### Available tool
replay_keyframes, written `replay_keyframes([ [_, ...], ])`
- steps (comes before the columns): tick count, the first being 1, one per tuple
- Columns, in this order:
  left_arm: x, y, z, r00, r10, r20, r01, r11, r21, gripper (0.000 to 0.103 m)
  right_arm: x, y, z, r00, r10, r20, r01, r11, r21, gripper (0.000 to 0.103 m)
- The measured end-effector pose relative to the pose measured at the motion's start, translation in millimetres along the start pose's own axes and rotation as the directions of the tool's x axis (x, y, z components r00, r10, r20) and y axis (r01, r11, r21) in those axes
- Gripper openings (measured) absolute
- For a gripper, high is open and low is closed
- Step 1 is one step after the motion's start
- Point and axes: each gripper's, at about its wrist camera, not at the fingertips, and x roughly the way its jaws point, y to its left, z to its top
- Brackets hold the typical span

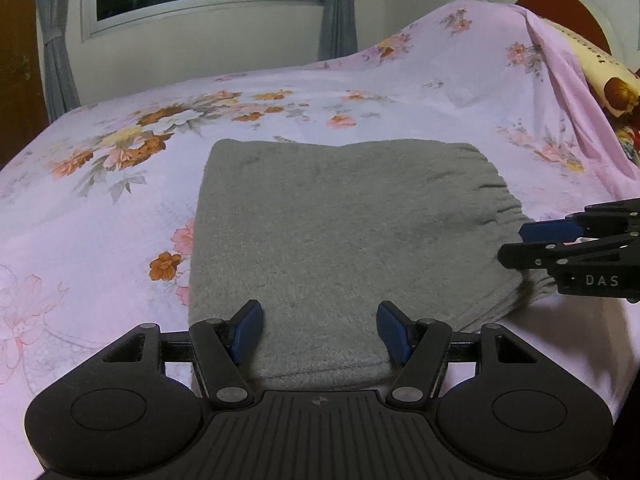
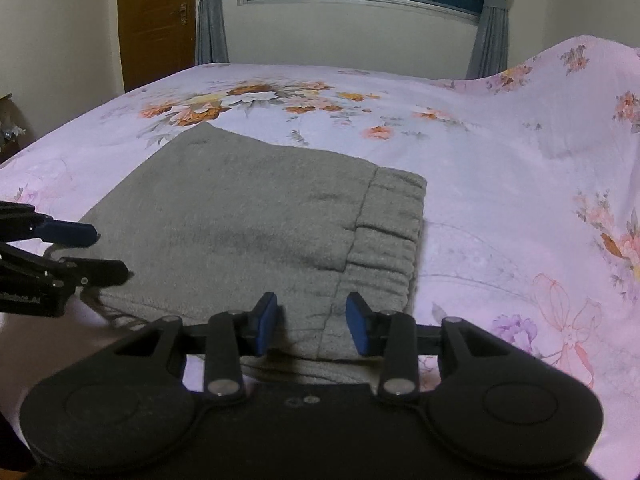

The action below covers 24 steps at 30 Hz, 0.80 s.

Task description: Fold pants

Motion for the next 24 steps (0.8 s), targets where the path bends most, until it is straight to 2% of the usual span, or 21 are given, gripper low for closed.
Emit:
replay_keyframes([
  [5,-1,0,0,1.000,0.003,0.004,-0.003,1.000,0.004,0.064,0,-1,0,1.000,0.002,0.001,-0.002,1.000,0.002,0.039],
  [8,-19,11,6,0.997,0.029,0.070,-0.027,0.999,-0.036,0.065,-8,-2,2,1.000,0.005,0.009,-0.006,1.000,0.017,0.041],
  [10,-29,24,8,0.994,0.038,0.098,-0.031,0.997,-0.075,0.065,-22,-9,2,0.998,0.025,0.057,-0.028,0.998,0.062,0.044],
  [14,-26,44,3,0.995,0.076,0.061,-0.072,0.995,-0.067,0.065,-29,-19,-2,0.993,0.007,0.115,-0.018,0.995,0.097,0.042],
  [15,-20,47,-2,0.996,0.085,0.027,-0.083,0.995,-0.062,0.065,-25,-23,-3,0.994,-0.004,0.110,-0.008,0.994,0.112,0.041],
  [17,-9,52,-12,0.998,0.068,-0.014,-0.069,0.995,-0.079,0.066,-7,-28,-7,0.999,-0.026,0.037,0.021,0.991,0.130,0.040],
  [19,-5,59,-16,0.998,0.062,-0.010,-0.063,0.990,-0.129,0.070,4,-33,-12,1.000,-0.019,0.004,0.018,0.988,0.152,0.047],
  [22,-5,62,-14,0.998,0.057,-0.012,-0.058,0.985,-0.162,0.070,3,-40,-12,1.000,0.013,-0.004,-0.012,0.979,0.203,0.046],
  [24,-9,63,-11,0.998,0.056,0.004,-0.055,0.986,-0.159,0.070,-7,-40,-12,0.999,0.009,0.036,-0.016,0.980,0.200,0.044],
])
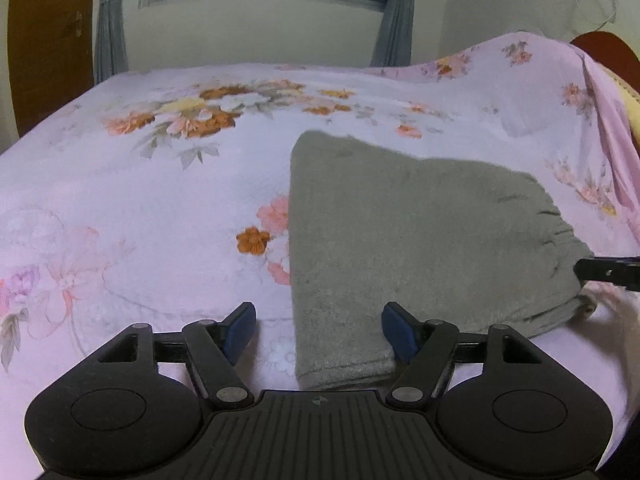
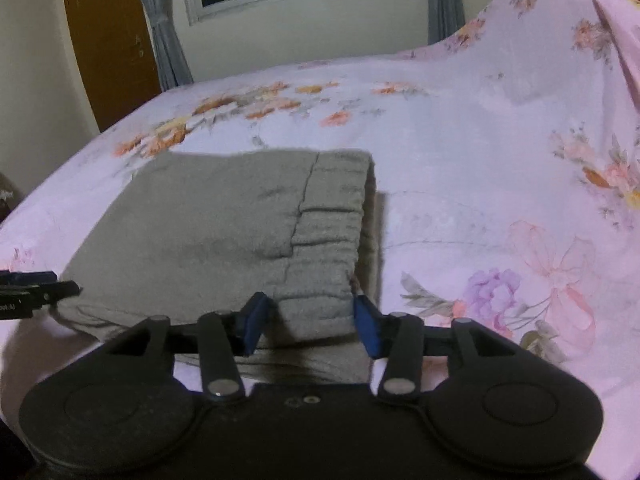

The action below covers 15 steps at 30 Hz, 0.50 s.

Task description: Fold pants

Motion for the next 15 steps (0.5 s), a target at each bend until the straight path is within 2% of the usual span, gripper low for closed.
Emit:
replay_keyframes([
  [2,0,0,1,1.000,-0.004,0.002,0.004,1.000,0.002,0.070,-5,-1,-1,1.000,0.010,0.021,-0.009,1.000,-0.006,0.044],
  [4,5,1,0,1.000,0.002,-0.013,-0.001,1.000,0.017,0.070,7,-4,-3,0.999,-0.011,-0.033,0.010,1.000,-0.017,0.045],
  [6,9,3,2,1.000,0.000,-0.020,0.000,1.000,0.013,0.070,11,-10,-2,0.999,0.007,-0.052,-0.005,1.000,0.025,0.047],
  [9,5,5,6,1.000,-0.011,0.000,0.011,1.000,0.005,0.070,-3,-13,1,1.000,0.023,0.007,-0.024,0.998,0.066,0.046],
  [11,11,8,3,1.000,-0.019,-0.016,0.019,1.000,0.012,0.070,-5,-17,1,0.998,0.042,0.036,-0.045,0.996,0.079,0.046],
  [13,14,12,2,0.999,-0.032,-0.021,0.032,0.999,-0.011,0.071,9,-20,1,0.999,0.020,-0.031,-0.018,0.997,0.077,0.049],
  [14,15,12,4,0.999,-0.036,-0.024,0.035,0.999,-0.013,0.071,12,-22,0,0.999,0.016,-0.047,-0.012,0.997,0.082,0.051],
  [15,16,12,5,0.999,-0.034,-0.025,0.034,0.999,-0.005,0.071,9,-24,2,0.999,0.023,-0.034,-0.019,0.995,0.096,0.050],
])
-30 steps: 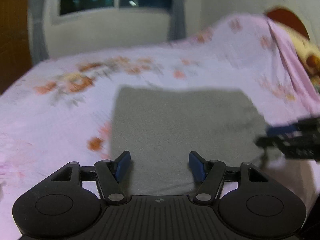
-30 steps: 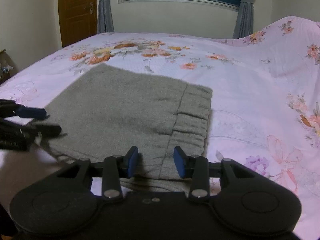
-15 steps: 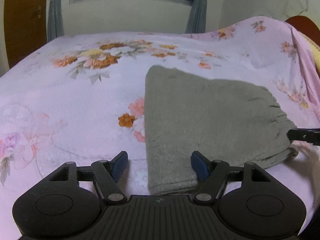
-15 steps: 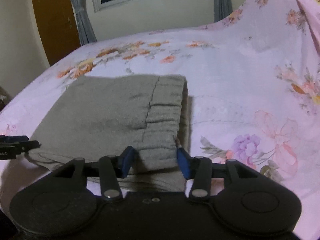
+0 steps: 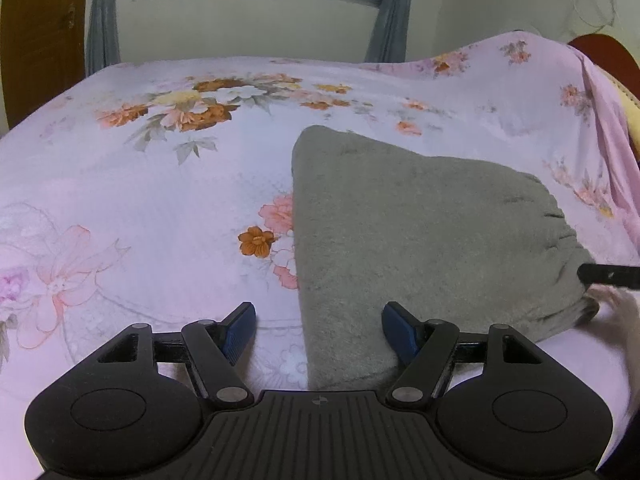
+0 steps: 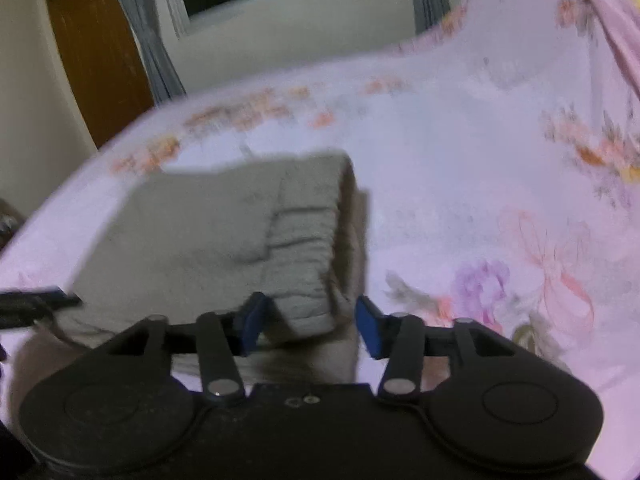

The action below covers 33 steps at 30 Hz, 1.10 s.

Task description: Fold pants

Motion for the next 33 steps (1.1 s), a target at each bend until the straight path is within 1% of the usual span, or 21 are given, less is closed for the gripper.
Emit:
replay_keyframes([
  [4,0,2,0,1.000,-0.021,0.003,0.021,1.000,0.001,0.071,-11,-1,4,0.997,0.035,0.064,-0.037,0.999,0.036,0.048],
  [5,2,4,0,1.000,-0.028,0.000,0.028,1.000,-0.003,0.071,-9,-2,6,0.997,0.041,0.061,-0.043,0.998,0.037,0.048],
  [6,4,5,-1,0.999,-0.033,-0.002,0.033,0.999,-0.009,0.071,-4,-1,6,0.999,0.032,0.036,-0.033,0.999,0.028,0.046],
  [7,6,6,-1,0.999,-0.035,-0.005,0.034,0.999,-0.017,0.072,4,-2,5,1.000,0.016,0.003,-0.016,1.000,0.019,0.046],
  [8,7,6,-1,0.999,-0.033,-0.006,0.033,0.999,-0.018,0.074,9,-4,3,1.000,0.016,-0.011,-0.016,1.000,0.025,0.047],
  [11,8,4,1,1.000,-0.026,-0.006,0.026,1.000,-0.009,0.075,9,-8,4,0.999,0.033,-0.003,-0.033,0.998,0.058,0.046],
  [12,7,4,2,1.000,-0.025,-0.001,0.025,1.000,-0.010,0.075,5,-8,6,0.999,0.039,0.018,-0.040,0.997,0.062,0.043],
  [15,5,5,12,0.999,-0.015,0.039,0.015,1.000,0.002,0.075,-8,-1,13,0.994,0.036,0.100,-0.038,0.999,0.021,0.042],
  [17,13,7,22,0.999,-0.014,0.040,0.014,1.000,-0.007,0.075,-2,4,26,0.993,0.027,0.117,-0.026,1.000,-0.012,0.041],
  [19,26,7,34,1.000,-0.003,0.031,0.003,1.000,-0.005,0.075,9,5,39,0.992,0.022,0.121,-0.020,1.000,-0.020,0.041],
  [20,35,6,38,1.000,0.004,0.013,-0.004,1.000,0.002,0.075,18,6,43,0.994,0.013,0.109,-0.011,1.000,-0.024,0.042],
  [21,46,6,40,1.000,0.007,-0.019,-0.007,1.000,0.009,0.076,30,5,45,0.997,-0.004,0.073,0.007,0.999,-0.031,0.043],
  [22,55,7,42,0.999,-0.003,-0.044,0.003,1.000,-0.001,0.077,45,4,46,0.999,-0.029,0.016,0.030,0.999,-0.036,0.043],
  [23,60,7,46,0.999,-0.012,-0.050,0.011,1.000,-0.018,0.078,55,1,46,0.999,-0.039,-0.031,0.038,0.999,-0.029,0.044],
  [24,60,7,50,0.998,-0.017,-0.053,0.016,1.000,-0.019,0.078,55,-1,49,0.999,-0.029,-0.027,0.029,0.999,-0.020,0.044],
  [25,59,7,55,0.999,-0.021,-0.038,0.020,1.000,-0.013,0.078,50,-2,54,1.000,-0.018,-0.009,0.018,1.000,-0.021,0.044],
  [27,60,11,67,0.999,-0.036,0.005,0.037,0.999,-0.036,0.078,41,0,62,0.998,-0.002,0.059,0.004,0.999,-0.041,0.044],
  [29,72,15,79,0.999,-0.034,0.003,0.034,0.998,-0.054,0.078,41,1,73,0.995,0.011,0.098,-0.007,0.999,-0.050,0.045],
  [30,78,16,85,1.000,-0.020,0.004,0.020,0.998,-0.053,0.078,45,1,79,0.995,0.009,0.099,-0.005,0.999,-0.047,0.045],
  [33,102,17,101,1.000,-0.015,-0.009,0.014,0.998,-0.054,0.078,65,5,92,0.996,-0.007,0.087,0.012,0.998,-0.060,0.048],
])
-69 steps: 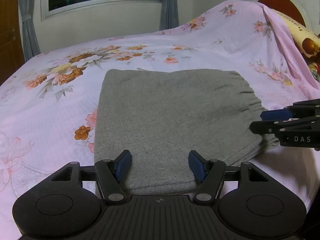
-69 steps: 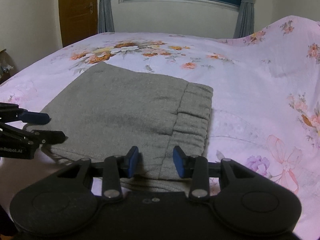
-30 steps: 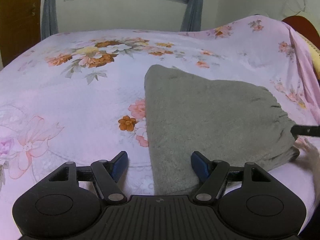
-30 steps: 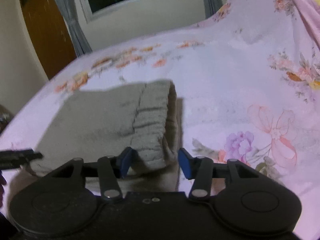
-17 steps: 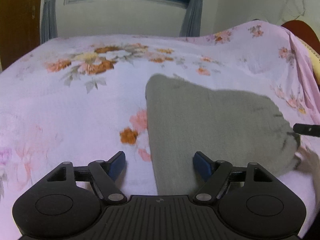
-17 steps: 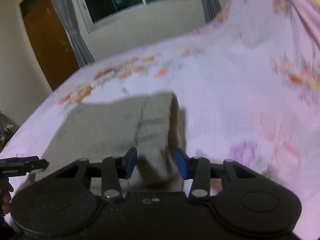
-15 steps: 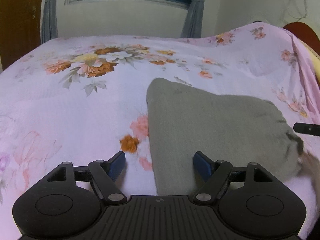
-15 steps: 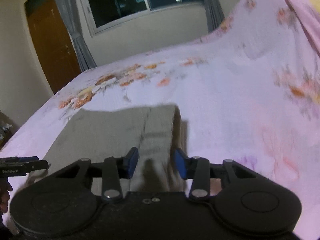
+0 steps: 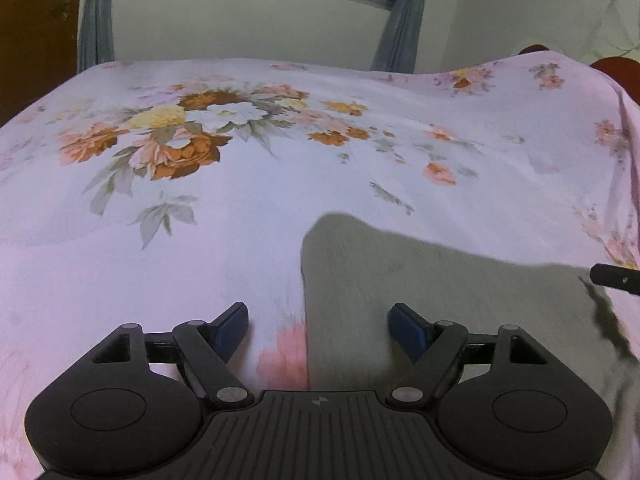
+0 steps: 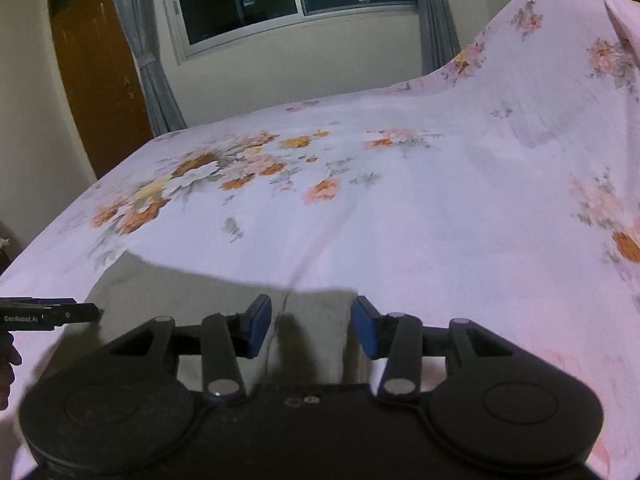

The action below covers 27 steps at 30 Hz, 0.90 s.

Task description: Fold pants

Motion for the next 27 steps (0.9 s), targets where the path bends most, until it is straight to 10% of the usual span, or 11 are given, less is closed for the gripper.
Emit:
replay_keyframes([
  [9,42,-2,-2,0.998,0.026,-0.064,-0.024,0.999,0.041,0.089,40,-10,-12,0.994,-0.021,-0.104,0.022,1.000,0.013,0.060],
  [17,-14,12,-26,0.999,-0.046,0.015,0.046,0.999,-0.010,0.089,-23,-29,-25,0.997,0.074,0.008,-0.074,0.987,0.141,0.051],
  [27,-52,3,-74,0.996,-0.073,-0.046,0.075,0.996,0.040,0.088,-55,-32,-68,0.993,0.101,-0.061,-0.086,0.974,0.208,0.045],
])
